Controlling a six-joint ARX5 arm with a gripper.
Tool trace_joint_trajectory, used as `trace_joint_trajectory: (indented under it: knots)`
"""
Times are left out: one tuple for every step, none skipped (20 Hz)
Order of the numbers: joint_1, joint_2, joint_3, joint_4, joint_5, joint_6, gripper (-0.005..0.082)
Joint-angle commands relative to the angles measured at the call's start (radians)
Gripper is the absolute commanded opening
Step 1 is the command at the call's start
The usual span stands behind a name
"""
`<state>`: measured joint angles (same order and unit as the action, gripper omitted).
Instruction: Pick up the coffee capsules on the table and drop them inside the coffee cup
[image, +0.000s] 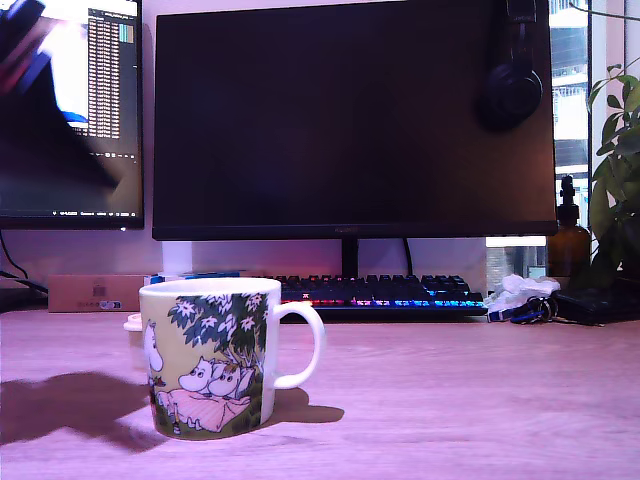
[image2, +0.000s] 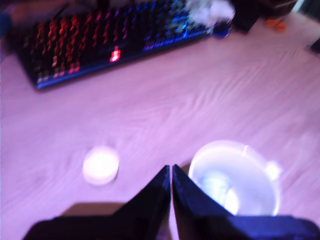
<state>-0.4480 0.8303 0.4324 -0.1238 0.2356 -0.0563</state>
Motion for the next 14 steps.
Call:
trace_joint_trajectory:
  knots:
    - [0.001, -0.033, -0.051, 0.050, -0.012, -0.036, -0.0019]
    - [0.001, -0.049, -0.074, 0.073, -0.019, -0.042, -0.0019]
    - [0.001, -0.061, -0.095, 0.098, -0.041, -0.053, -0.0019]
    - [0.001, -0.068, -0.109, 0.104, -0.064, -0.053, -0.0019]
    - [0.001, -0.068, -0.119, 0.105, -0.084, -0.053, -0.0019]
    - [0.002, -0.068, -0.128, 0.106, -0.098, -0.052, -0.0019]
    - [0.006, -0.068, -0.137, 0.116, -0.106, -0.052, -0.0019]
    - [0.013, -0.068, -0.148, 0.136, -0.106, -0.052, -0.0019]
    - [0.019, -0.068, -0.159, 0.151, -0.106, -0.053, -0.0019]
    - [0.029, -0.067, -0.166, 0.154, -0.106, -0.053, -0.0019]
    - [0.039, -0.067, -0.167, 0.149, -0.105, -0.048, -0.0019]
    - [0.050, -0.067, -0.167, 0.149, -0.105, -0.047, -0.0019]
    - [0.061, -0.067, -0.167, 0.151, -0.105, -0.035, -0.0019]
    - [0.071, -0.067, -0.167, 0.150, -0.089, -0.022, -0.0019]
